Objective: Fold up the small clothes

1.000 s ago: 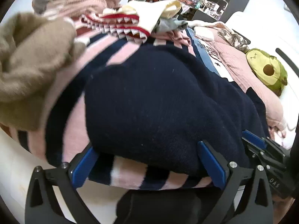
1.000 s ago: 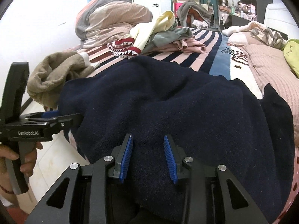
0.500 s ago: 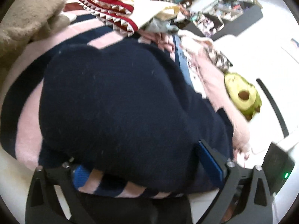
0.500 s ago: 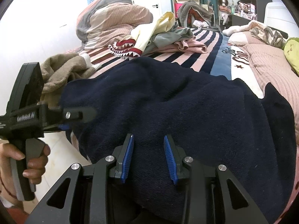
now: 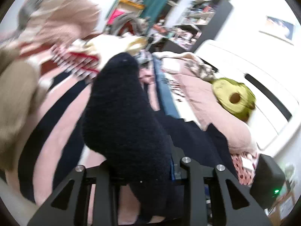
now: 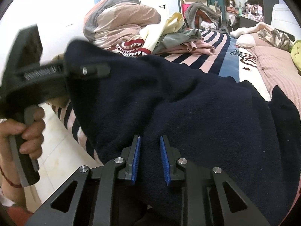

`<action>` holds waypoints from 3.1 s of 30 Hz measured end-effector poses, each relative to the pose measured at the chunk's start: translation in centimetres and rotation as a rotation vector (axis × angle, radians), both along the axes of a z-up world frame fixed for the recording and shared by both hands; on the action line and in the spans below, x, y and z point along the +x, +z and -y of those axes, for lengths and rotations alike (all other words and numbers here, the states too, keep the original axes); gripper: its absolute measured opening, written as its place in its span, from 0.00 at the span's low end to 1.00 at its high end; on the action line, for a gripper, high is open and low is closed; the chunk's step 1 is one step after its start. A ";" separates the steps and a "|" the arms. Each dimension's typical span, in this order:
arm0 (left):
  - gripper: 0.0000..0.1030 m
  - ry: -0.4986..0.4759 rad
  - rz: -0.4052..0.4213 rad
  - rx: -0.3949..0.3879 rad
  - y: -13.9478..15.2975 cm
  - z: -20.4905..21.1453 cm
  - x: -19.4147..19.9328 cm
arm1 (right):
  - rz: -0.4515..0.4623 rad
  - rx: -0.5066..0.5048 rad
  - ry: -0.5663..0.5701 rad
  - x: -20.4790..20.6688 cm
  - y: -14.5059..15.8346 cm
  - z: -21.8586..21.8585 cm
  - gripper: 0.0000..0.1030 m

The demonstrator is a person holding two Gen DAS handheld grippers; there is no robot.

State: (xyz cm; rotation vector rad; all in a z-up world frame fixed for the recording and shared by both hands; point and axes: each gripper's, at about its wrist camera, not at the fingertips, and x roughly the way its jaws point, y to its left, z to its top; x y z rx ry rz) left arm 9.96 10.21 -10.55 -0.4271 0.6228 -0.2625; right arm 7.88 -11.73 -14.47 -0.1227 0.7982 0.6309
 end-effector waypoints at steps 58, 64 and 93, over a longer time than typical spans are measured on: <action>0.76 -0.386 0.092 0.193 4.5 7.9 -2.9 | -0.094 0.069 -0.032 4.8 8.2 12.5 0.68; 0.76 -0.366 0.054 0.152 3.2 6.8 -1.9 | -0.200 0.071 -0.014 3.9 5.4 14.0 0.12; 0.90 -0.566 -0.215 -0.079 0.9 11.9 6.8 | -0.132 0.177 -0.274 1.7 4.9 24.6 0.76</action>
